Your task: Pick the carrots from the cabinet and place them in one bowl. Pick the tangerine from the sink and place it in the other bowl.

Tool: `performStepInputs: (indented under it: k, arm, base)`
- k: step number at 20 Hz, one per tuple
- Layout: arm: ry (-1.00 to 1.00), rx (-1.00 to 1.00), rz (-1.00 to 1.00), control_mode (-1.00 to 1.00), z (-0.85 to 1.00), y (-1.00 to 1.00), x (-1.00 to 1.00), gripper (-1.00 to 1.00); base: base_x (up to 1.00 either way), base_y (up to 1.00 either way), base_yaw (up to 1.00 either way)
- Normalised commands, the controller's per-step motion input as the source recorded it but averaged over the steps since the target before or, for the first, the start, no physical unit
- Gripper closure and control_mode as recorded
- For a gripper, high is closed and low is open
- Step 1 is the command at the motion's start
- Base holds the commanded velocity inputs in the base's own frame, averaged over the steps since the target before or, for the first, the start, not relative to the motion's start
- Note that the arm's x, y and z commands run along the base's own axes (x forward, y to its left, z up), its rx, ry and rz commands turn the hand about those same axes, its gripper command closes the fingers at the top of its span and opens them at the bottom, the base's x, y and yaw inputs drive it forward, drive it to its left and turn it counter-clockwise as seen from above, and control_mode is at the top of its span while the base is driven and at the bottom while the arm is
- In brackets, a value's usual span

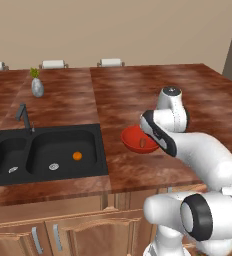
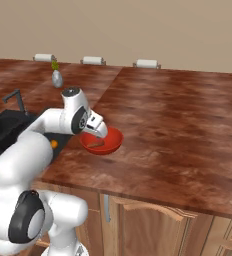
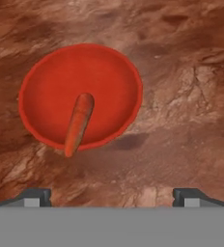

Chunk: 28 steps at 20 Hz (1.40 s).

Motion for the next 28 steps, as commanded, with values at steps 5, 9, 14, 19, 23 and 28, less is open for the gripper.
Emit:
performStepInputs:
  k: [5, 9, 14, 19, 23, 28]
  arm:
    - [-0.09, -0.02, 0.02, -1.00, 0.26, -0.03, -0.40, -1.00]
    - [-0.06, -0.01, 0.02, -1.00, 0.25, 0.00, -0.40, -1.00]
    - [0.00, 0.00, 0.01, -1.00, 0.33, 0.00, -0.33, -1.00]
    - [0.00, -0.01, 0.04, -1.00, 0.25, 0.00, -0.38, -1.00]
    - [0.00, -0.03, 0.03, -1.00, 0.22, 0.00, -0.28, -1.00]
    - [0.00, -0.06, 0.06, -1.00, 0.15, 0.00, -0.19, -1.00]
  base:
    - [0.00, 0.00, 0.00]
    - [0.00, 0.00, 0.00]
    - [0.00, 0.00, 0.00]
    - [0.00, 0.00, 0.00]
    - [0.00, 0.00, 0.00]
    - [0.00, 0.00, 0.00]
